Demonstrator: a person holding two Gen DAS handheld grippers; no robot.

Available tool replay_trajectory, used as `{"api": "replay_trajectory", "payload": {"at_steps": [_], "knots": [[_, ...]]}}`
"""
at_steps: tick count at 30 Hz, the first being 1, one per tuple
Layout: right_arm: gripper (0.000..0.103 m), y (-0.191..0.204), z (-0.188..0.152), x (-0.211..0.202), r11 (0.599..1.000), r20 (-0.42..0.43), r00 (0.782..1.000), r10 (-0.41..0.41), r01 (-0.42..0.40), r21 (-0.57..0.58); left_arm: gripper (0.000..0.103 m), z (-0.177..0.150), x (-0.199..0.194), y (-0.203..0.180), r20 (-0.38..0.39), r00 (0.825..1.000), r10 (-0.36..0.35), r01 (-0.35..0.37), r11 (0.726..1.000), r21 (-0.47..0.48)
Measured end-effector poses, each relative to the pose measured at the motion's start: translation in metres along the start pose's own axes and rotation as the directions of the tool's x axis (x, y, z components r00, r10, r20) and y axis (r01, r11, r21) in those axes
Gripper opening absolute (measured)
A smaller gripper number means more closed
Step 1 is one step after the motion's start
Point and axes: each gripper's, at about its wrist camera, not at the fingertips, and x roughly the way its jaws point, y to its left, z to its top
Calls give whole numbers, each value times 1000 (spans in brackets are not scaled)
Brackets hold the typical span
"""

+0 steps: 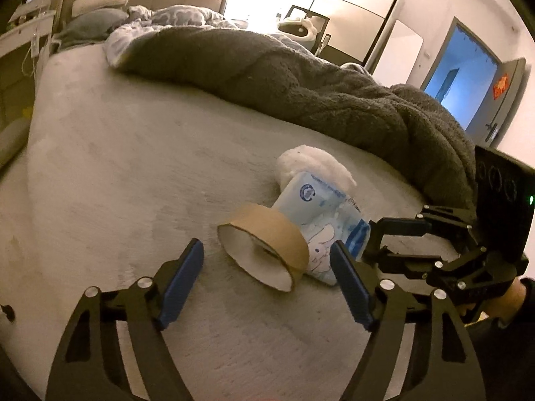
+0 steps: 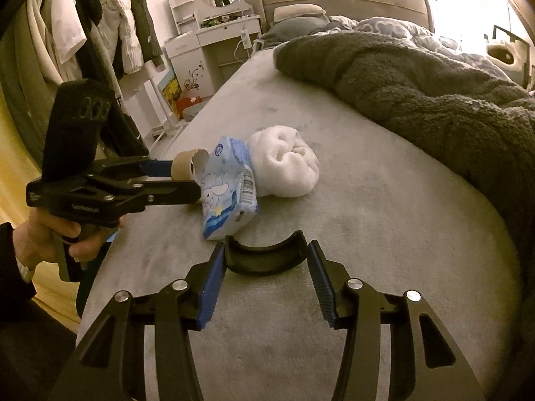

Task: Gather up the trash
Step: 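Grasp the tan tape roll with the left gripper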

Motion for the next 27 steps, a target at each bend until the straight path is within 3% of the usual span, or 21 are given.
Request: {"api": "replay_trajectory", "payload": {"at_steps": [6,16,27], "knots": [[49,-3,-1,-2,1000,4,1000,10,-10,5,54,1,4,-2,-12,1000,-20,20,999,-27],[49,6,8,-14,1000,39,999,18,-17,-15,53,-1,-9,-6,12,1000,16,-16,1000,-11],[49,21,18,-22,999,65,998,26,-23,-47,54,-4,-33,2,35,993,114,-113,993,-22]]}}
